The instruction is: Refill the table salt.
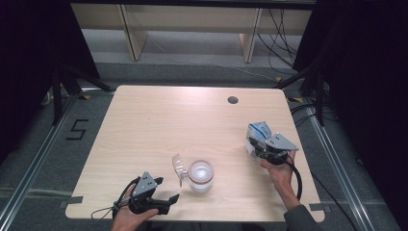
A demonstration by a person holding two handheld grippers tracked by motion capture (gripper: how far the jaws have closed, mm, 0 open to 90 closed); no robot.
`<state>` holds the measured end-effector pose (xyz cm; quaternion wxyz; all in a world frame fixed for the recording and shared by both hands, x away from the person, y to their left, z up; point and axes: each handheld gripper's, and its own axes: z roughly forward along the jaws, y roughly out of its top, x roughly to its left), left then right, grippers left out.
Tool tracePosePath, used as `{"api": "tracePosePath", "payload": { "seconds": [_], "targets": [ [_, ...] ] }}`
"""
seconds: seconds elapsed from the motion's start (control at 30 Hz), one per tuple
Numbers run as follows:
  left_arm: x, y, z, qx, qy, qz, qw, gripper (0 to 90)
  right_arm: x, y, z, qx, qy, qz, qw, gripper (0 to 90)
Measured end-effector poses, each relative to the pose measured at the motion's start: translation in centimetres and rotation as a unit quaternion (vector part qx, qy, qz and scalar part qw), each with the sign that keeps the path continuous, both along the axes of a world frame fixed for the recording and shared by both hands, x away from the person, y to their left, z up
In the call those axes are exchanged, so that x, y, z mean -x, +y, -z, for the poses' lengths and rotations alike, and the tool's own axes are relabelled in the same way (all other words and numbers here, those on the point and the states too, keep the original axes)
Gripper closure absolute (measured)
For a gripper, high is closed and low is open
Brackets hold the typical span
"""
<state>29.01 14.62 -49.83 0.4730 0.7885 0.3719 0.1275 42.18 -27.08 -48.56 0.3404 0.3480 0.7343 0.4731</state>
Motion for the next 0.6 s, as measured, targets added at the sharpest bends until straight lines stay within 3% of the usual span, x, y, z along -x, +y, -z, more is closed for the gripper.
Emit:
{"api": "tracePosePath", "payload": {
  "seconds": [0.07,0.13,0.3,0.6],
  "targets": [
    [0.0,0.0,0.0,0.004,-0.001,-0.001,1.0000,16.3,0.2,0.1,-0.2,-0.018,0.007,-0.001,0.9998,53.5],
    [0.0,0.0,0.0,0.002,0.000,0.000,1.0000,16.3,0.5,0.2,-0.5,-0.017,0.008,-0.001,0.9998,44.5],
    [0.0,0.1,-0.1,-0.004,-0.005,0.002,1.0000,16.2,1.6,0.5,-1.3,-0.034,0.014,0.033,0.9988,26.6],
    [0.0,0.0,0.0,0.003,0.001,-0.001,1.0000,16.2,4.2,-0.5,-2.4,-0.036,0.020,0.047,0.9981,21.2]
  ]
}}
